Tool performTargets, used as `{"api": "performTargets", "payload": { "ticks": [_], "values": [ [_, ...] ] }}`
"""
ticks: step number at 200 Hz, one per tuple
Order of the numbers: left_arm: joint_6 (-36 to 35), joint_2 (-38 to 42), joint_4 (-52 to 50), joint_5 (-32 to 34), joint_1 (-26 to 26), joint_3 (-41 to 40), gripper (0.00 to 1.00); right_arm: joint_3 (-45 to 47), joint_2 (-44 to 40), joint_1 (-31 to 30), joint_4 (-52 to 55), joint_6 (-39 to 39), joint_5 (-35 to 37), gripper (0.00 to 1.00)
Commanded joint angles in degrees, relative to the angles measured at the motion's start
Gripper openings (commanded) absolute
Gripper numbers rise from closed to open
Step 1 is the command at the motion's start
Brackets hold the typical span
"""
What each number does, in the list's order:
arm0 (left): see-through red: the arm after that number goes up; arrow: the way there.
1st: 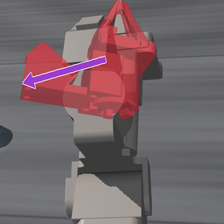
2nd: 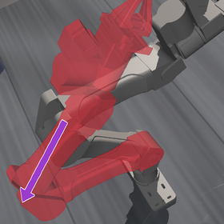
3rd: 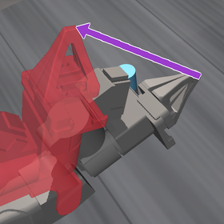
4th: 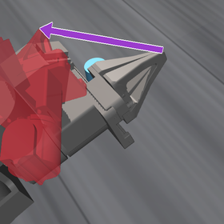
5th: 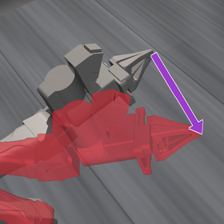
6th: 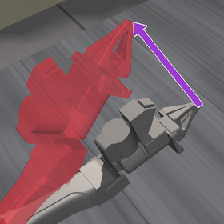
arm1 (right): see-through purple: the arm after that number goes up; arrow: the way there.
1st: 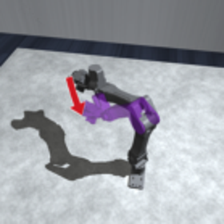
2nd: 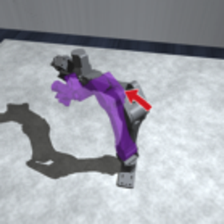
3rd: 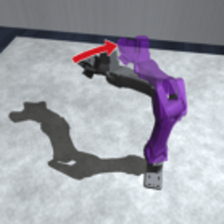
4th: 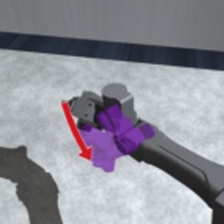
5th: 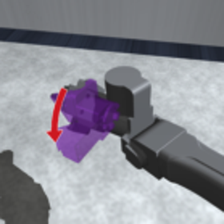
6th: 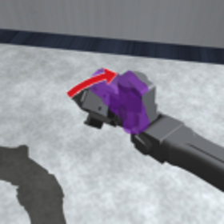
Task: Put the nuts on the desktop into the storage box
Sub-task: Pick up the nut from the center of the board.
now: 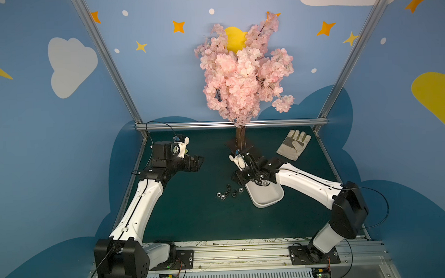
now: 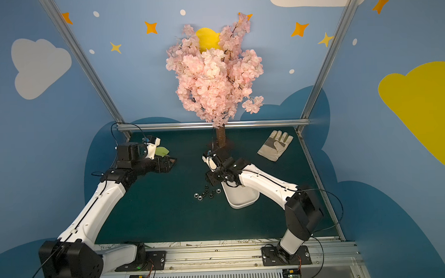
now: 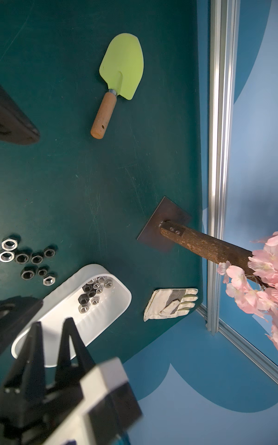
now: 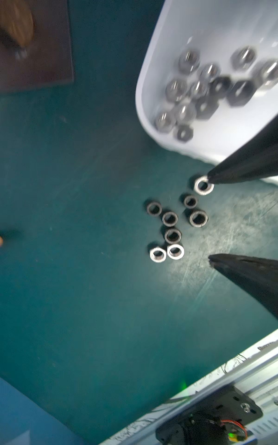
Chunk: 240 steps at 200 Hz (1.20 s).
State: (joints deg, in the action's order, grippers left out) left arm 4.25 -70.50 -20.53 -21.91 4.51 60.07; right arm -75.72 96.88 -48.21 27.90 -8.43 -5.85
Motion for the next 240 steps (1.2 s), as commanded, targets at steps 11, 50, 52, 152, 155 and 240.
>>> {"api": "performTargets", "payload": {
  "ticks": [11, 50, 52, 152, 155, 240],
  "values": [
    [-0.91, 0.71, -0.47, 0.46, -0.18, -0.22, 1.00, -4.87, 8.46, -2.69, -0.56, 1.18, -2.26, 0.53],
    [-0.91, 0.79, -0.74, 0.30, -0.25, -0.05, 1.00, -11.09, 17.15, -5.54, -0.30, 3.65, -2.65, 0.56],
    [-0.91, 0.80, -0.82, 0.25, -0.26, 0.02, 1.00, -11.39, 17.63, -5.64, -0.13, 3.80, -2.61, 0.57],
    [-1.00, 1.17, -0.71, 0.42, -0.56, -0.04, 1.00, -17.13, 28.01, -9.18, 5.18, 7.52, 1.58, 0.53],
    [-0.96, 1.07, -0.68, 0.38, -0.55, -0.04, 1.00, -17.14, 28.01, -9.23, 5.29, 7.63, 1.69, 0.53],
    [-0.82, 1.24, -0.53, 0.22, -0.65, -0.13, 1.00, -15.56, 26.94, -10.24, 5.81, 8.15, 4.48, 0.24]
  ]
}}
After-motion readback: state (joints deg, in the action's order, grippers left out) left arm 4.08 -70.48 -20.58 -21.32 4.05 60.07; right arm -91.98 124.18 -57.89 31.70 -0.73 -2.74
